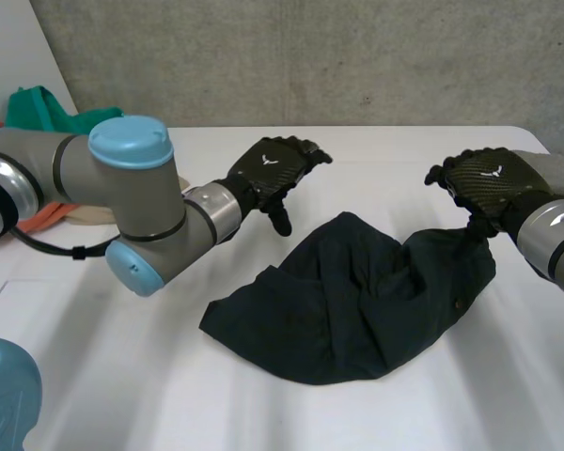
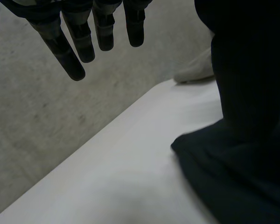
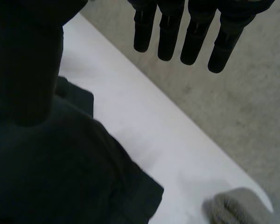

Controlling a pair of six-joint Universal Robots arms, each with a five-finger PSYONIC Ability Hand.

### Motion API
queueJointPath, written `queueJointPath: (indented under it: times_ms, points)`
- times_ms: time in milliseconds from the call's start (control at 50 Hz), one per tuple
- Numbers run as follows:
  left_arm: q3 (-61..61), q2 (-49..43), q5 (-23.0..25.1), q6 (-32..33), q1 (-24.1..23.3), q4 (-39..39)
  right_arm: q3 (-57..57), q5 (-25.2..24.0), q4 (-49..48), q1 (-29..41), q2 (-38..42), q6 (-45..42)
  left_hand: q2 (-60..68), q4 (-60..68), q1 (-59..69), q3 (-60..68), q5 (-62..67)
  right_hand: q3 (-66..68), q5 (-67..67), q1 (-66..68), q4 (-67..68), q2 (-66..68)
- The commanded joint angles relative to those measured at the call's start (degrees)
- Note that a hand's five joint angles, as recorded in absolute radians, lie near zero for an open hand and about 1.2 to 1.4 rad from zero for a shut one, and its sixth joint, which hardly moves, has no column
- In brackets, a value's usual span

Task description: Fold the laundry.

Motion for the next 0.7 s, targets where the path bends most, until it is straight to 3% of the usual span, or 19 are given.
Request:
queueJointPath:
  times_ms: [20,180,260,280,320,340,360,400,420,580,700]
  points:
    - [10.2,-4.2,3.4,-0.7,-3.8,-10.2,-9.2,-0.5,10.8,-3.1,8.9,-2.7,-0.4,-5.7,-0.7,-1.0,-0.7,1.8,2.5,1.8,1.9,2.4]
    - [19.6,-12.4,2.1,4.1,-10.6,-15.9,-12.8,-1.1,10.7,-4.3,17.8,-5.9,2.6,-2.6,2.4,2.0,2.3,3.3,4.0,3.4,3.4,3.9]
    - [22.6,-16.1,-1.6,8.8,-13.0,-16.7,-12.0,-1.3,8.0,-4.4,19.9,-5.9,2.8,-2.5,2.5,2.2,2.5,6.9,7.5,6.9,6.9,7.4]
    - [23.7,-17.3,-3.1,10.4,-13.8,-17.0,-11.2,-1.1,6.9,-4.4,20.0,-5.8,5.0,-0.3,4.7,4.4,4.6,13.9,14.5,13.9,13.9,14.5]
    - [24.5,-18.3,-4.5,11.9,-14.5,-17.0,-10.3,-1.3,6.1,-4.4,19.8,-5.7,13.3,8.1,13.1,12.7,13.0,28.3,29.0,28.3,28.4,28.9]
    - [24.9,-19.0,-5.9,13.4,-14.9,-17.0,-9.8,-1.3,5.5,-4.4,19.7,-5.7,27.4,22.1,27.1,26.8,27.1,36.7,37.4,36.7,36.8,37.3]
    - [25.0,-19.0,-6.7,14.2,-15.0,-17.0,-9.0,-1.3,4.3,-4.4,19.1,-5.6,37.0,31.8,36.8,36.4,36.7,55.8,56.5,55.8,55.8,56.4]
    - [25.0,-19.0,-8.4,15.7,-15.2,-16.8,-7.8,-1.3,2.8,-4.3,18.1,-5.4,58.0,52.8,57.8,57.4,57.7,57.9,58.5,57.9,57.9,58.4]
    - [24.8,-18.4,-10.5,17.0,-15.4,-16.4,-7.3,-1.2,2.1,-4.3,17.5,-5.3,67.4,62.2,67.2,66.8,67.1,57.9,58.5,57.9,57.9,58.4]
    - [14.5,-6.1,-20.9,21.3,-15.4,-11.2,-2.3,-1.0,-3.7,-3.9,6.7,-4.5,67.5,62.3,67.3,66.9,67.2,57.9,58.5,57.9,57.9,58.4]
    - [2.9,8.1,-21.0,21.4,-12.8,-6.2,-2.2,-0.3,-3.5,-1.1,-1.3,-4.3,67.5,62.3,67.3,66.9,67.2,57.9,58.5,57.9,57.9,58.4]
